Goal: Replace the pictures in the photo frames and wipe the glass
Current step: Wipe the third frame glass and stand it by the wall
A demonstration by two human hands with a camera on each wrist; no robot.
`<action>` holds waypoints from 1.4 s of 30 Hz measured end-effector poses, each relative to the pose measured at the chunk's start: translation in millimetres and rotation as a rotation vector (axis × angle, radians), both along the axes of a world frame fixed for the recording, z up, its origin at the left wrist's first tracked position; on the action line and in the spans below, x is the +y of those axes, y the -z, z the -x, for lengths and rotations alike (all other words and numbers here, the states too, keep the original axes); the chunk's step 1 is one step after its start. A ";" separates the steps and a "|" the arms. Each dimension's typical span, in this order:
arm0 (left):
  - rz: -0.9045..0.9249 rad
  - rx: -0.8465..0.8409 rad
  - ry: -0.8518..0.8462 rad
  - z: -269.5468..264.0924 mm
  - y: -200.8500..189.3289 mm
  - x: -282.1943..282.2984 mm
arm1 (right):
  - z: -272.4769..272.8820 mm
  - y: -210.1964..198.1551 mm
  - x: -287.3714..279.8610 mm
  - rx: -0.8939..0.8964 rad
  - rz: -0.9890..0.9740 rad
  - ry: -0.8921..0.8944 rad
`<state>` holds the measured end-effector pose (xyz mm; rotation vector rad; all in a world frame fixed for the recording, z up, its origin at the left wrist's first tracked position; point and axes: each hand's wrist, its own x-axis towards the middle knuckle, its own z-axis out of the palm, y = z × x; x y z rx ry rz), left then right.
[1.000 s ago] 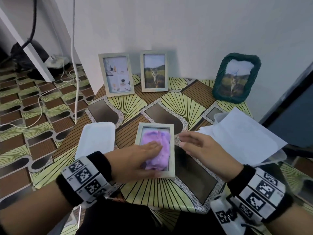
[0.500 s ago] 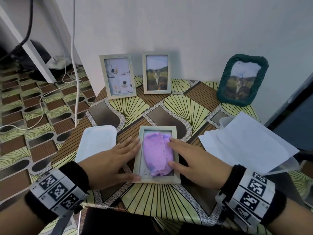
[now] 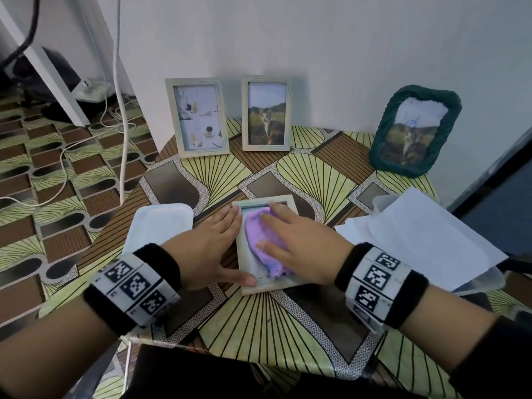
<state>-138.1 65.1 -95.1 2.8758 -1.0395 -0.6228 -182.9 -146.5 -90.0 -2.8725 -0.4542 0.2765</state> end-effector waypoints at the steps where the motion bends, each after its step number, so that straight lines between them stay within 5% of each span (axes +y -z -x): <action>1: 0.000 0.022 0.000 -3.5 1.1 0.6 | -1.1 2.0 3.4 0.019 0.031 -0.011; 8: 0.016 0.050 0.009 -16.1 8.7 -0.2 | 0.0 8.2 9.5 -0.100 0.054 -0.032; 22: -0.040 0.072 0.006 -15.7 7.5 -0.3 | -31.8 6.7 15.3 0.156 0.137 -0.093; 42: -0.092 0.037 0.007 -13.7 2.5 -3.1 | -6.5 6.3 -11.1 0.183 -0.031 -0.369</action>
